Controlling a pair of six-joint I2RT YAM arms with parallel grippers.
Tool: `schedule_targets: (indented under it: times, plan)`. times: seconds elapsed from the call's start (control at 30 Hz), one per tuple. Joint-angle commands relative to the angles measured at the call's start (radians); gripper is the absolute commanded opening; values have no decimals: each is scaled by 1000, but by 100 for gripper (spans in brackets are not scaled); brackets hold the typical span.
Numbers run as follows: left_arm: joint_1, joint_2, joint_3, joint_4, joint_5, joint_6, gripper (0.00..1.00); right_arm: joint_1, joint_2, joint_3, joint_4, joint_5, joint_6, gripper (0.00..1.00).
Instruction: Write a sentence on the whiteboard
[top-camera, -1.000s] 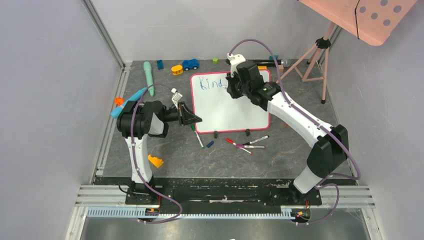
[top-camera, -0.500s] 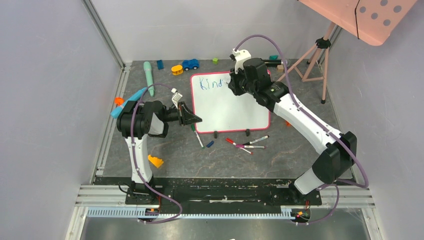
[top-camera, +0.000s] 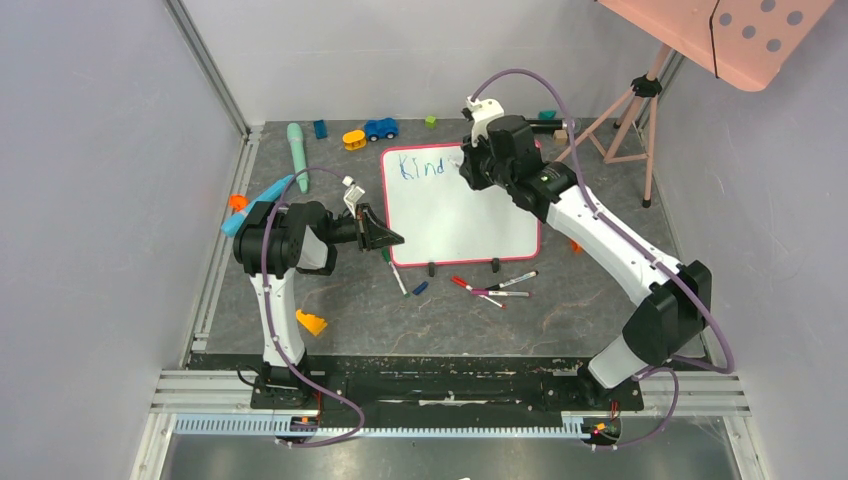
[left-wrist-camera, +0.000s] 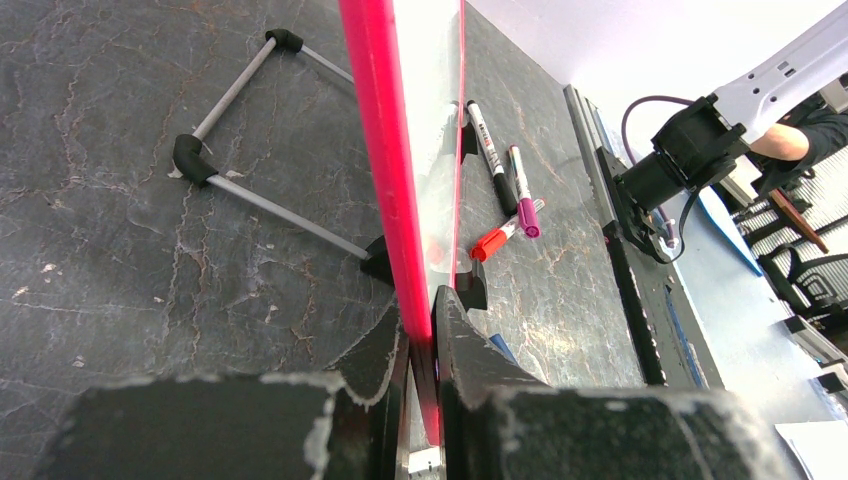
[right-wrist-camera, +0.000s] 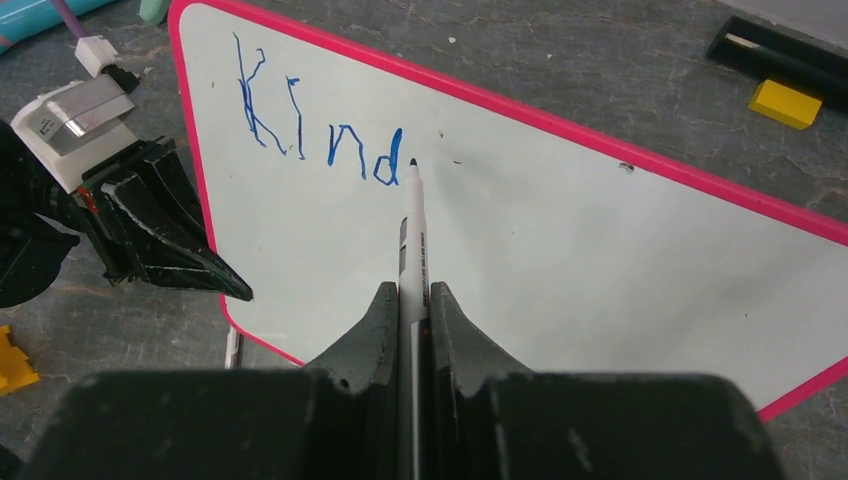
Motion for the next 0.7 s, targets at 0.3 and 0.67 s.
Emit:
schedule_targets:
  times: [0.3, 0.67]
  plan:
    - [-4, 22, 1, 74, 37, 122, 2, -7, 12, 13, -10, 57, -12, 0]
    - [-3, 22, 2, 74, 37, 122, 2, -11, 17, 17, 23, -18, -16, 0]
